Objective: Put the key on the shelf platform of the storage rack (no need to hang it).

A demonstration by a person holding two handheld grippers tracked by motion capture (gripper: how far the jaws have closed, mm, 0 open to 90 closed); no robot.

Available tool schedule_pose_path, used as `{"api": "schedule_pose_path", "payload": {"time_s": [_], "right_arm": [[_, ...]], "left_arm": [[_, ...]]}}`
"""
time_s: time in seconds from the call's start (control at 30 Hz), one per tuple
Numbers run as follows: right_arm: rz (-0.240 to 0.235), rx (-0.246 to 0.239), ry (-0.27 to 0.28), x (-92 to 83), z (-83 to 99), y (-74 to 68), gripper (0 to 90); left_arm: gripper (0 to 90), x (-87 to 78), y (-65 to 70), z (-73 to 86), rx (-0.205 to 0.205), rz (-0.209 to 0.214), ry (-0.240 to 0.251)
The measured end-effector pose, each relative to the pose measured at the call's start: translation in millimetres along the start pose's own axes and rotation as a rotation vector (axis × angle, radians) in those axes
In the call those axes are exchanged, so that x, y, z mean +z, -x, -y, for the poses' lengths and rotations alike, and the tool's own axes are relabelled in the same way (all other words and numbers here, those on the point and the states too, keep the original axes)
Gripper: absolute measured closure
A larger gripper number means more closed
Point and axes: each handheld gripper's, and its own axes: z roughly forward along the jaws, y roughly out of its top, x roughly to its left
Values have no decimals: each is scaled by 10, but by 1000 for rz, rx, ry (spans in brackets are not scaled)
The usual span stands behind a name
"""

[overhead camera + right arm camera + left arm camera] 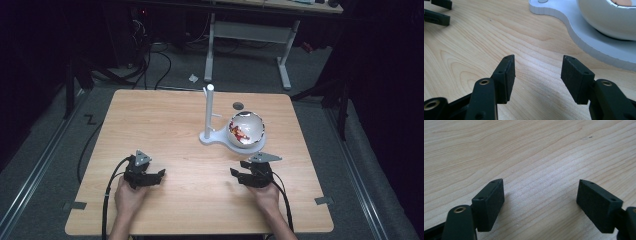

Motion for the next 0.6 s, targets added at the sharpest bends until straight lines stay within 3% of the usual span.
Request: {"api": "schedule_pose_path", "payload": {"time_s": [0.6], "right_arm": [[47,-30,-73,201,101,-30,440]], "left_arm": [[226,1,1,0,-1,0,1]]}}
